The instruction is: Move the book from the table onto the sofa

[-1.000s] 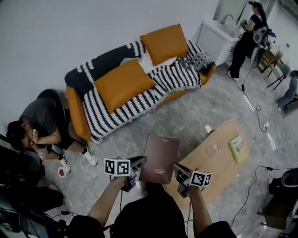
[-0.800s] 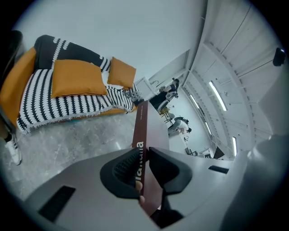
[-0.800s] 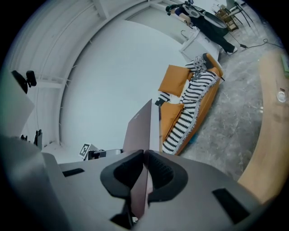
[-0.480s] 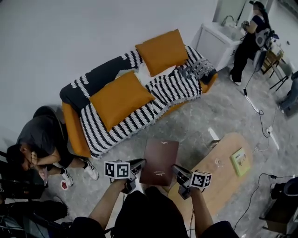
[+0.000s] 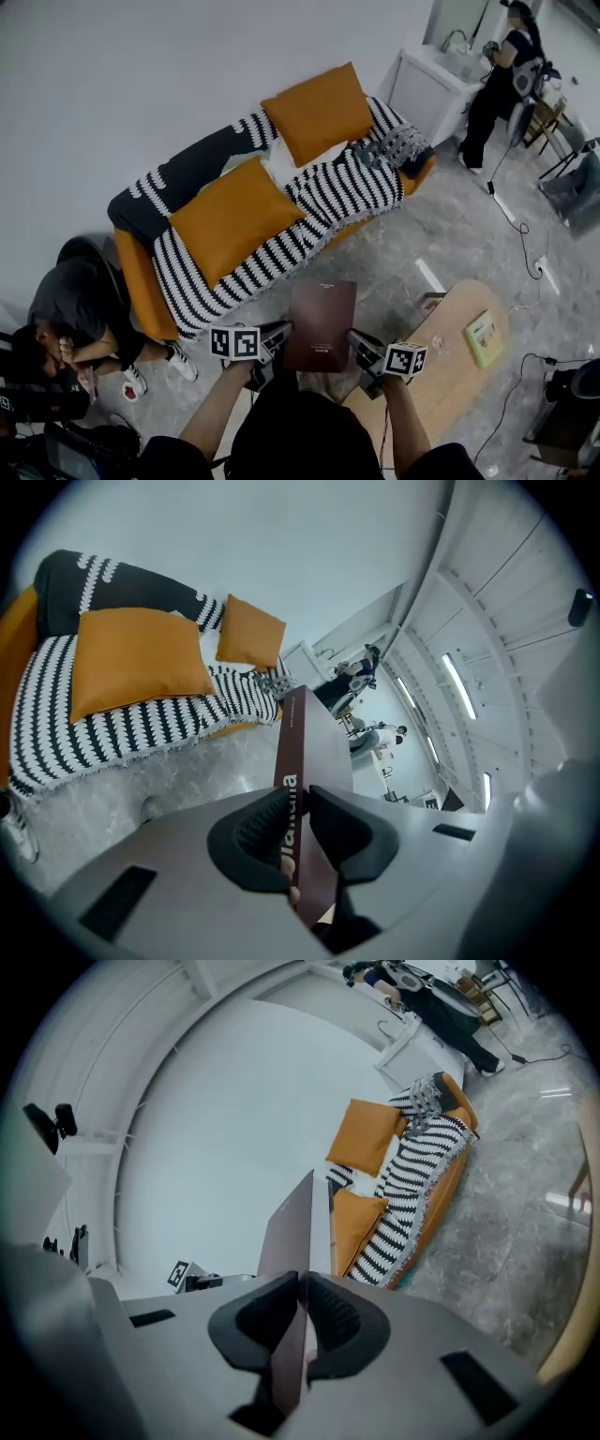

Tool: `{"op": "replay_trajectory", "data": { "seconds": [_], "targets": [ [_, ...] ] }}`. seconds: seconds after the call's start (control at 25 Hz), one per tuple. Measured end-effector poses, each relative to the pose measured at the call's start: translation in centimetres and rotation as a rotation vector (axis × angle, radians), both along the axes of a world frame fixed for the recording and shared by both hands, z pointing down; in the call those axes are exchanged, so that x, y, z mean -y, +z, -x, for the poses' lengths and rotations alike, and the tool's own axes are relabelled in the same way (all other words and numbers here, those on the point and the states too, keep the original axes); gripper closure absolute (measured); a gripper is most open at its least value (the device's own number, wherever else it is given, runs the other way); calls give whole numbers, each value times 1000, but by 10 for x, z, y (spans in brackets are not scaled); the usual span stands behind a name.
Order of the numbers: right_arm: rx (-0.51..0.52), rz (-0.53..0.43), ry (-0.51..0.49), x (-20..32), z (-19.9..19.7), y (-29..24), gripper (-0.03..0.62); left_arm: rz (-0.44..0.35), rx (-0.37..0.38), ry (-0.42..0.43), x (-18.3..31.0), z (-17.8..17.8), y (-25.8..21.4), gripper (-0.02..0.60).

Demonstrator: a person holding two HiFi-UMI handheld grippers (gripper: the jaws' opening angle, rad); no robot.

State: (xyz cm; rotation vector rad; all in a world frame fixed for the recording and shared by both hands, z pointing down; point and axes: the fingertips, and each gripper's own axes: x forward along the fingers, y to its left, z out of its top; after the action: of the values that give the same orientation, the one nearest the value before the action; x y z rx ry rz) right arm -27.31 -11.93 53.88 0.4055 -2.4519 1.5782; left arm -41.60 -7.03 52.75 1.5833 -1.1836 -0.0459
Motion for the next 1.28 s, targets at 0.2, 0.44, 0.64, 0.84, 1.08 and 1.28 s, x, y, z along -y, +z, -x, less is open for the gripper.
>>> {"op": "replay_trajectory", "data": {
  "seconds": [0.2,0.44,0.64,0.84,1.08,1.28],
  "targets": [
    [-10,-6,45,81,48,5,542,11,-21,40,81,48,10,506],
    [-18,-7,73,114,64,4,542,23,-34,65,113,63,13,506],
    [-18,-8,100,131,76,-4,542,25,-41,85,129,76,8,506],
    [-31,-11,123,189,124,-19,543,28,-54,127,194,125,-5,506],
    [-33,0,133,227,149,-14,542,33,-54,150,239,152,-2,506],
    [-31,-5,140,271,163,-11,542,47,-67,147,275,164,4,506]
  ]
}}
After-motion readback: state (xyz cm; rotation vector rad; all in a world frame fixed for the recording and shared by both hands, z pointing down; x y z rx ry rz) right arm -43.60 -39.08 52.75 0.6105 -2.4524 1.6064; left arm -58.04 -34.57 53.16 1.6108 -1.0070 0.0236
